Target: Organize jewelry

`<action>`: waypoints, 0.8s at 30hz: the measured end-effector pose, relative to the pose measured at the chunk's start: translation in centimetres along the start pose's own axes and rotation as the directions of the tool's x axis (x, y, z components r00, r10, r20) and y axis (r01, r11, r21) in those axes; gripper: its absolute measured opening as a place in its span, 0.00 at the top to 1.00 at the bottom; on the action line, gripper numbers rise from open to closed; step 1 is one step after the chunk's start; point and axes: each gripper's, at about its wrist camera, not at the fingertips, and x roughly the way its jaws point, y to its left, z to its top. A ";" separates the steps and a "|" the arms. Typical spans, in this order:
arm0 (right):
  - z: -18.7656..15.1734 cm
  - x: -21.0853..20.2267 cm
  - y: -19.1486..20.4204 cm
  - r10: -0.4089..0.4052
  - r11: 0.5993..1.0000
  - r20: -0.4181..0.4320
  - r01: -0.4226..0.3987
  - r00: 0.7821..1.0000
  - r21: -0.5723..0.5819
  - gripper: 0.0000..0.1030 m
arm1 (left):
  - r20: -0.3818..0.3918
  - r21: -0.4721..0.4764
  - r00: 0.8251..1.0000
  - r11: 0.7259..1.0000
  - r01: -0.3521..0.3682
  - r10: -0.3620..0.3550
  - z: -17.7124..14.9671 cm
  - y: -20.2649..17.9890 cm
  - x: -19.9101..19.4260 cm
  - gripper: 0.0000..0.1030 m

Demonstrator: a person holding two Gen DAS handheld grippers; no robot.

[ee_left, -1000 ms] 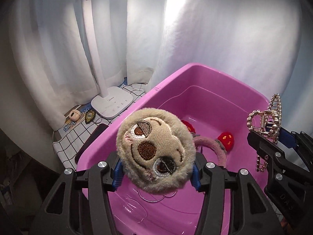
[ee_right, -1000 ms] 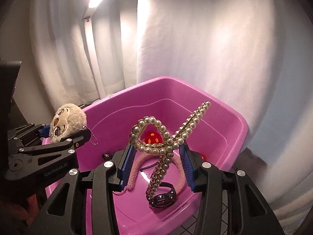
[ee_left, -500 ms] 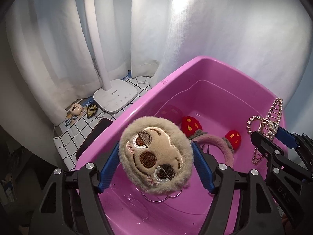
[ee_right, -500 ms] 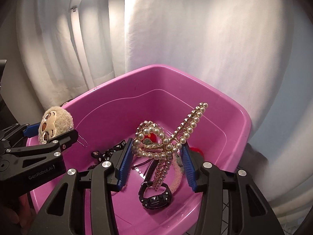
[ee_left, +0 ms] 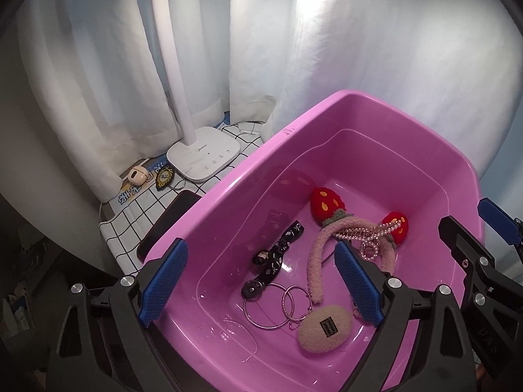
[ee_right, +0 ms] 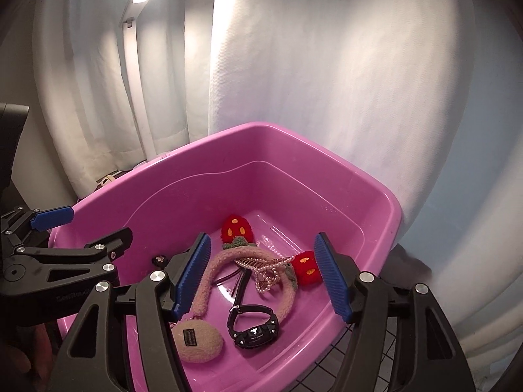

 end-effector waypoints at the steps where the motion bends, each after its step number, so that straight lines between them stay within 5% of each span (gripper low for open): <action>1: 0.0 -0.1 0.0 -0.001 1.000 0.002 0.001 1.000 0.001 0.39 | 0.001 0.000 1.000 1.000 -0.001 0.001 0.0 0.0 -0.1 0.13; 24: -0.9 -2.2 -0.2 -0.028 1.000 0.014 0.028 1.000 0.013 0.39 | 0.018 0.020 1.000 1.000 -0.019 0.018 -0.6 -0.5 -1.6 0.13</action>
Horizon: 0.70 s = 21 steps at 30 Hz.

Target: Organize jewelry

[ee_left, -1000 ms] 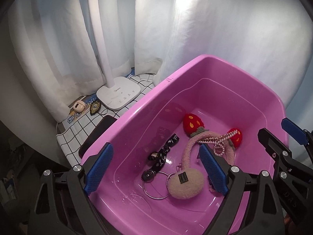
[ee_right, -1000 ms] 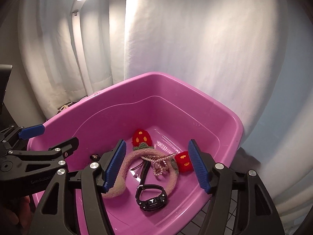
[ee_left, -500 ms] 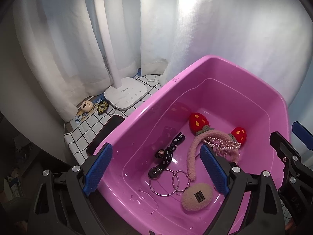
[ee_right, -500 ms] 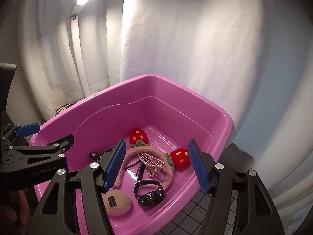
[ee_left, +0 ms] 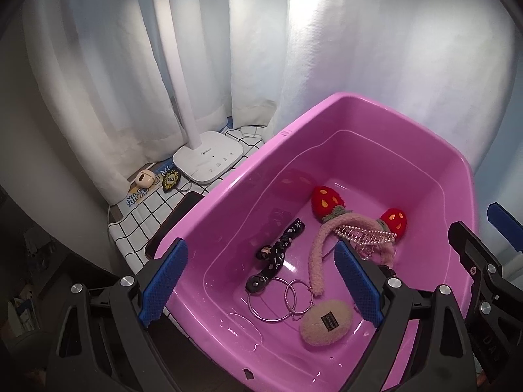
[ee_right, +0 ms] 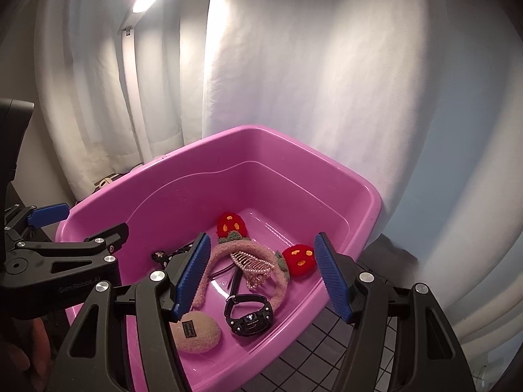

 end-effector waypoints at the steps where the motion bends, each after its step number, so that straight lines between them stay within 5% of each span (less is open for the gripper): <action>1: 0.0 0.0 0.0 0.000 1.000 0.000 0.000 1.000 0.000 0.39 | 0.000 0.002 1.000 1.000 0.002 -0.002 0.0 0.0 0.0 0.13; 21: -0.4 -1.8 0.2 -0.011 1.000 0.023 0.011 1.000 -0.003 0.39 | -0.003 0.007 1.000 1.000 0.002 -0.002 -0.5 0.0 -1.1 0.10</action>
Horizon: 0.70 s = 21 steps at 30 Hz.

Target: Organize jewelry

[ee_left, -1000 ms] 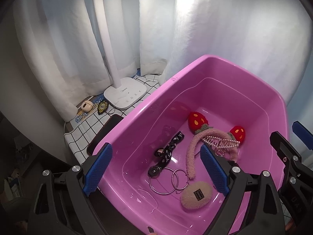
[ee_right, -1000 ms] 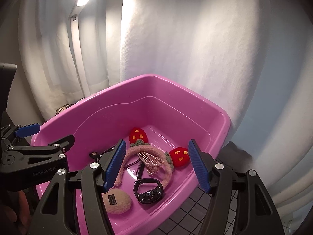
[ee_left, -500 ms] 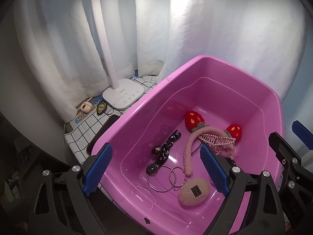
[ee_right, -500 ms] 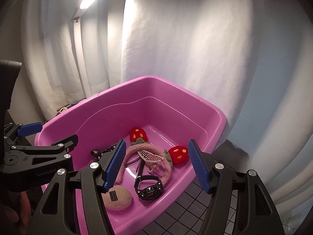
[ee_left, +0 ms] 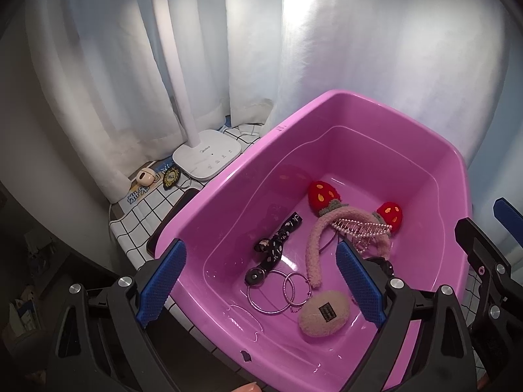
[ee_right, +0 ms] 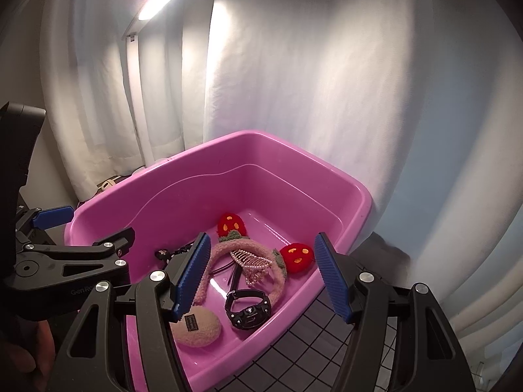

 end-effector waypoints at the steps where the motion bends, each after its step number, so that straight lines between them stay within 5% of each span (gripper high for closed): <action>1: 0.0 -0.1 0.0 -0.001 1.000 0.002 0.001 1.000 -0.001 0.39 | 0.000 -0.001 1.000 1.000 0.002 -0.002 0.0 0.0 0.0 0.10; 21: -0.2 -1.2 0.1 -0.008 1.000 0.012 0.008 1.000 -0.003 0.39 | 0.019 -0.002 1.000 1.000 0.014 -0.014 -0.1 0.0 -0.9 0.10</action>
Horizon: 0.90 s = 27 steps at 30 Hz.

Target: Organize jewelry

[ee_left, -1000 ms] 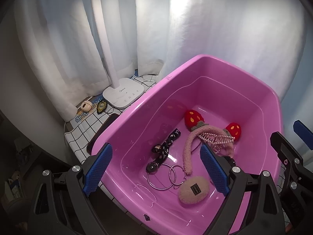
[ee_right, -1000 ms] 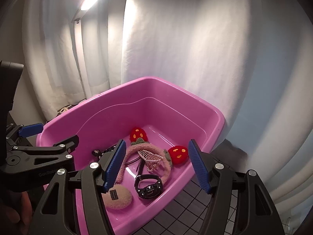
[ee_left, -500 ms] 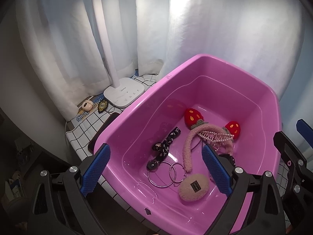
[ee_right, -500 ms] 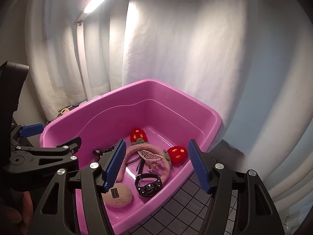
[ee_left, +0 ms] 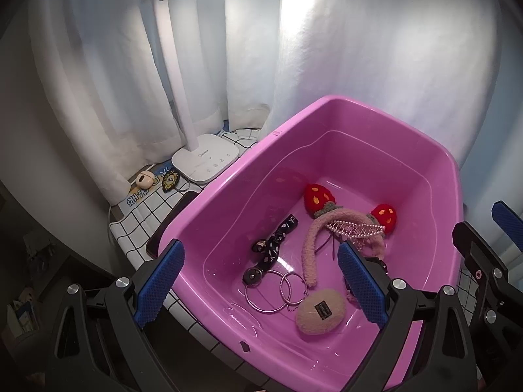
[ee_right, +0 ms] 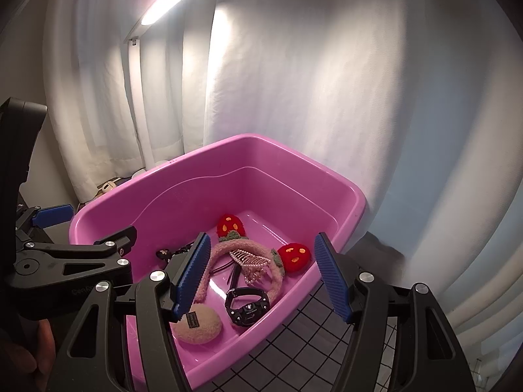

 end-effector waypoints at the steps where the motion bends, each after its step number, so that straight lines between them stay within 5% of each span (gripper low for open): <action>1: 0.0 0.0 0.0 -0.001 1.000 0.001 0.001 1.000 0.000 0.39 | -0.001 0.001 1.000 1.000 0.001 -0.001 0.0 0.0 0.0 0.10; 27: -0.3 -0.4 -0.6 -0.009 1.000 -0.006 0.009 1.000 0.007 0.39 | -0.012 0.022 1.000 1.000 0.008 -0.008 -0.4 -0.5 -0.2 0.09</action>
